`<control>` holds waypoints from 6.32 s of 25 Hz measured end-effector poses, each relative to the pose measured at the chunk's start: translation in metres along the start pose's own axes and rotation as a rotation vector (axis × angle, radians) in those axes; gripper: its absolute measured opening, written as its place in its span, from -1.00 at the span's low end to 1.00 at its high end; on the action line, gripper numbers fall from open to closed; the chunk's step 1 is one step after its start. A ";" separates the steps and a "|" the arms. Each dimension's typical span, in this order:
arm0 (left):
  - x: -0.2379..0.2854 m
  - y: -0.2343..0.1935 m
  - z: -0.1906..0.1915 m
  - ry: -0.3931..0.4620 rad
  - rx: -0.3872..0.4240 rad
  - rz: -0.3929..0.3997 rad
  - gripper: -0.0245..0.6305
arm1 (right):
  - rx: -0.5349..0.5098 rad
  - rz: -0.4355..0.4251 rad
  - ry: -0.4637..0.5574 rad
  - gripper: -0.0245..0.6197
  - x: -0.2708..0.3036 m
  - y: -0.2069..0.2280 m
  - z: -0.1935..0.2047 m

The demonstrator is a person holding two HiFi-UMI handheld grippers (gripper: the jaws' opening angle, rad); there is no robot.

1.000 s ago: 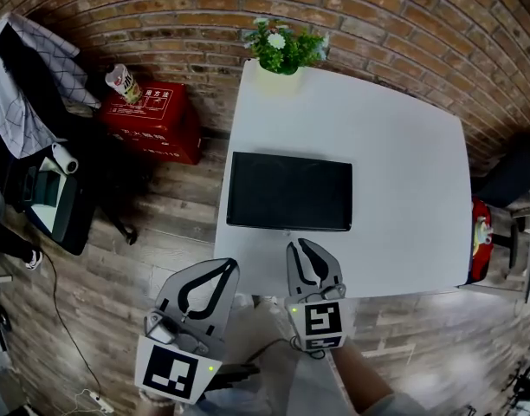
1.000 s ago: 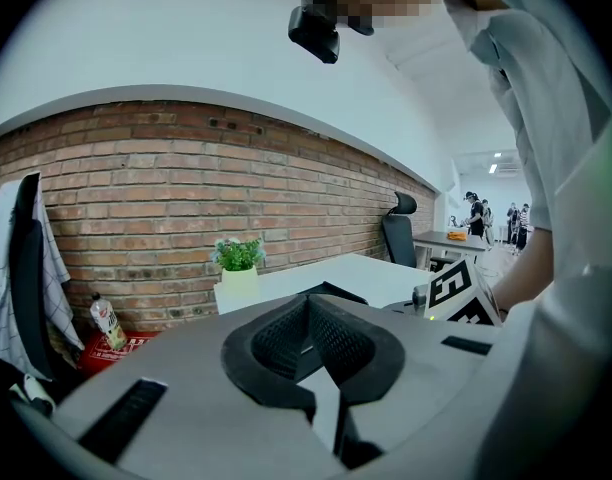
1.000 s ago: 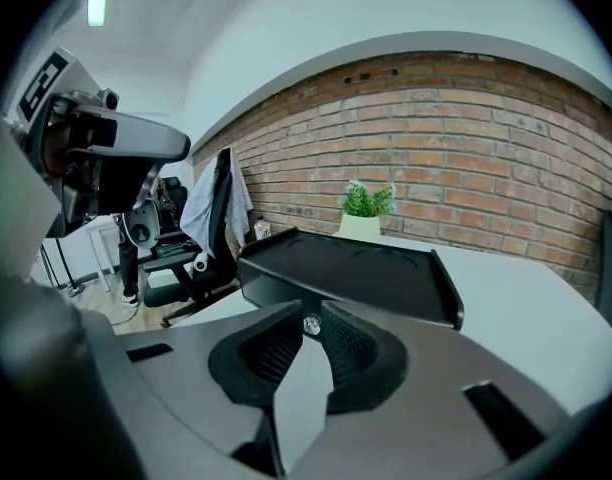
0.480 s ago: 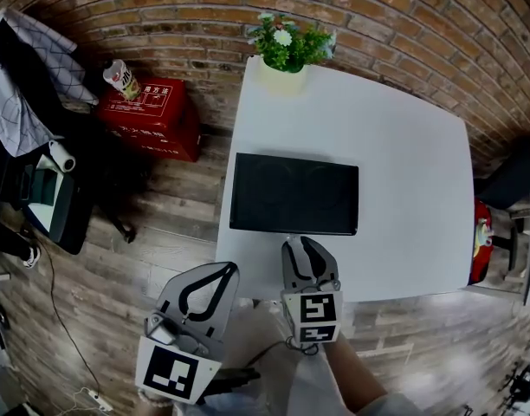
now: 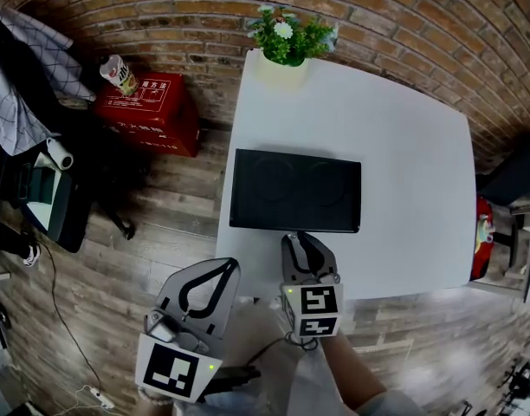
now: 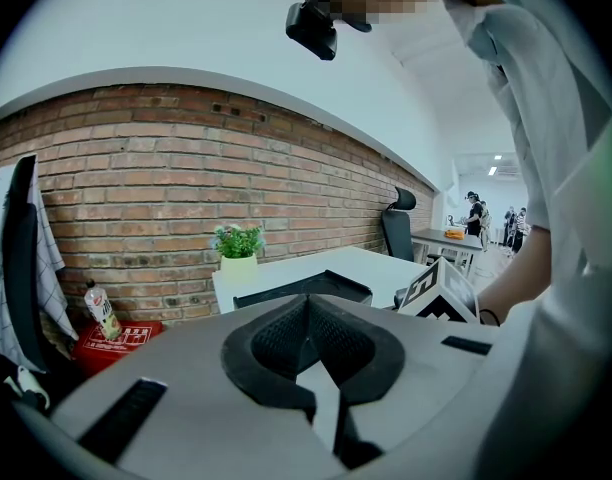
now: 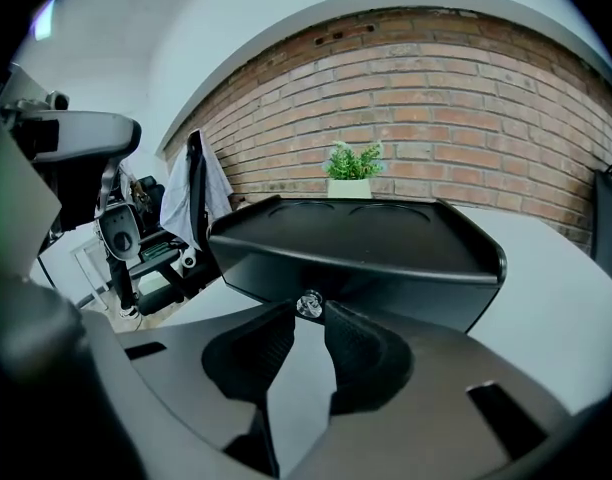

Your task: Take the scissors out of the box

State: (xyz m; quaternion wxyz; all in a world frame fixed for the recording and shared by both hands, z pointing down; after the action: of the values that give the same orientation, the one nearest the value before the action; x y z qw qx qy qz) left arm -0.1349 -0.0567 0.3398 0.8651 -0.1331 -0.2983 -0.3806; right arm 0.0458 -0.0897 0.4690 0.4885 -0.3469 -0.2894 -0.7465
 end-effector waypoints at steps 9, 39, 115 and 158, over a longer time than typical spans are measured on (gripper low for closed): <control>0.001 0.000 0.003 -0.006 0.007 -0.003 -0.88 | 0.021 0.003 0.000 -0.64 0.002 0.001 0.004; -0.004 0.027 0.006 0.013 0.030 0.024 -0.88 | 0.011 -0.012 -0.015 -0.64 -0.024 -0.015 0.038; 0.136 0.077 0.023 -0.511 0.688 0.284 -0.54 | -0.016 -0.050 -0.037 -0.65 -0.060 -0.033 0.101; 0.158 0.082 0.023 -0.691 0.687 0.450 -0.63 | 0.035 -0.003 0.231 -0.65 -0.129 0.022 0.096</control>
State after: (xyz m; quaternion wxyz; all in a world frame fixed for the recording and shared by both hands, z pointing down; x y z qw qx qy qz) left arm 0.0005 -0.0821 0.4554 0.7706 -0.0205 -0.6370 -0.0001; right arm 0.1256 0.0445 0.4247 0.5233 -0.2498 -0.2446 -0.7771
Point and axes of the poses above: the fingertips, and each gripper's own axes: x forward along the fingers, y to its right, z out of its underside, the point moved 9 cm from there along -x, backward along the fingers, and after that the axes turned 15 degrees about -y, right-handed, at the moved point
